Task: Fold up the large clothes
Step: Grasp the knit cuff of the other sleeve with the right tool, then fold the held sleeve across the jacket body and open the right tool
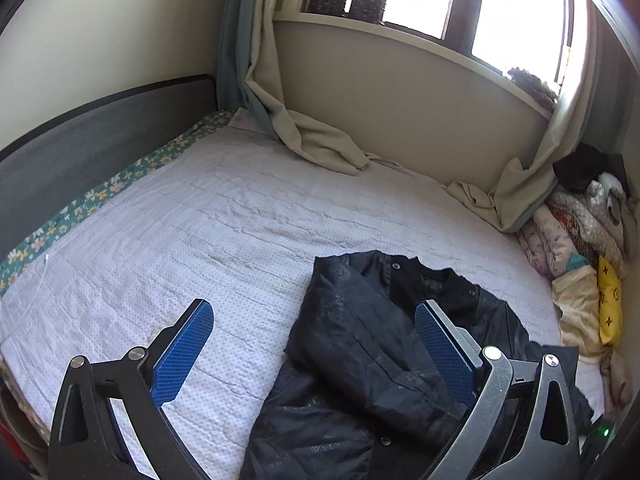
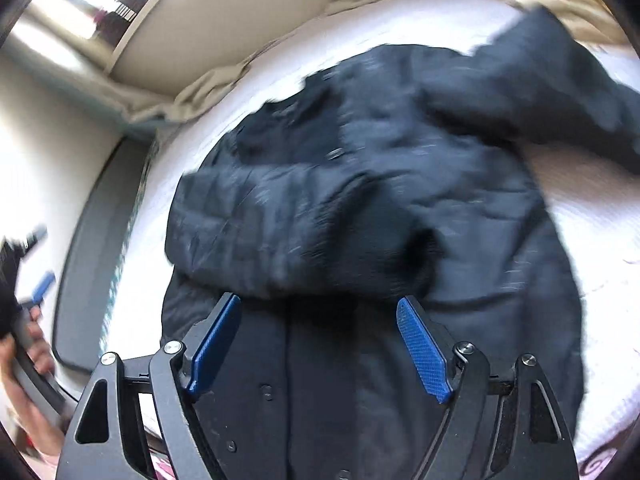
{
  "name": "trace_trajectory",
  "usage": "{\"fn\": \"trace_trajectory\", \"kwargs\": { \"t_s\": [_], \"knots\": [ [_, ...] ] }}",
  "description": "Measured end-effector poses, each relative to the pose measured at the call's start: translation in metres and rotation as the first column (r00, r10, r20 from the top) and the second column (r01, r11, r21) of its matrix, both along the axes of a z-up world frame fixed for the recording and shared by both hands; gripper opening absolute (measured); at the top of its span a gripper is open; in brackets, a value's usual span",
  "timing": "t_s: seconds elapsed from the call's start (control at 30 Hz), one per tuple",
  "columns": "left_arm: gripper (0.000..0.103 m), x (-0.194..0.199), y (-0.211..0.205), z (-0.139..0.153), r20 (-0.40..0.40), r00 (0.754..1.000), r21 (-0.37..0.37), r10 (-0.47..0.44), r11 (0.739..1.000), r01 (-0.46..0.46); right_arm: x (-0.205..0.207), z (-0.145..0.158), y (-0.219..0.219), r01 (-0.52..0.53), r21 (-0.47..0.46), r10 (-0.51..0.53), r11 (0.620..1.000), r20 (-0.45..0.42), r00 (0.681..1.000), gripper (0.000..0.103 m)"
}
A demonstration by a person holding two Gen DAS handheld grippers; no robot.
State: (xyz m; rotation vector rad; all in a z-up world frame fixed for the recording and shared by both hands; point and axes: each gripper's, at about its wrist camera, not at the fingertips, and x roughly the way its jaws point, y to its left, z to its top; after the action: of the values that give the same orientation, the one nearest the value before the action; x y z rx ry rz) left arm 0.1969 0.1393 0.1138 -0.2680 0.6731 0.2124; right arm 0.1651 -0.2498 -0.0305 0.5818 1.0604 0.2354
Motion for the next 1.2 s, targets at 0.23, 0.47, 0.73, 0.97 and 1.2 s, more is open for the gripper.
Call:
{"fn": "trace_trajectory", "kwargs": {
  "t_s": [0.23, 0.47, 0.73, 0.97, 1.2],
  "knots": [
    [0.102, 0.035, -0.036, 0.004, -0.050, 0.992, 0.101, -0.115, 0.988, 0.119, 0.034, -0.035, -0.036, 0.084, 0.139, -0.066, 0.987, -0.130, 0.989, 0.079],
    [0.102, 0.060, -0.036, -0.030, -0.137, 0.986, 0.103, -0.093, 0.989, 0.107, 0.062, -0.062, -0.023, 0.111, 0.189, -0.082, 0.976, -0.154, 0.985, 0.072],
    [0.102, 0.063, -0.028, -0.027, -0.124, 0.991, 0.085, -0.055, 0.994, 0.066, 0.131, -0.015, 0.018, -0.093, -0.044, 0.091, 0.995, -0.049, 0.995, 0.007],
    [0.102, 0.081, -0.038, -0.048, -0.182, 0.982, 0.164, -0.056, 0.983, 0.087, 0.179, 0.048, 0.017, -0.086, -0.270, 0.139, 0.959, 0.182, 0.973, 0.006],
    [0.102, 0.111, -0.060, -0.116, -0.356, 0.932, 0.262, -0.068, 0.950, 0.169, 0.215, 0.002, 0.017, -0.078, -0.294, 0.115, 0.953, 0.112, 0.987, 0.006]
  ]
}}
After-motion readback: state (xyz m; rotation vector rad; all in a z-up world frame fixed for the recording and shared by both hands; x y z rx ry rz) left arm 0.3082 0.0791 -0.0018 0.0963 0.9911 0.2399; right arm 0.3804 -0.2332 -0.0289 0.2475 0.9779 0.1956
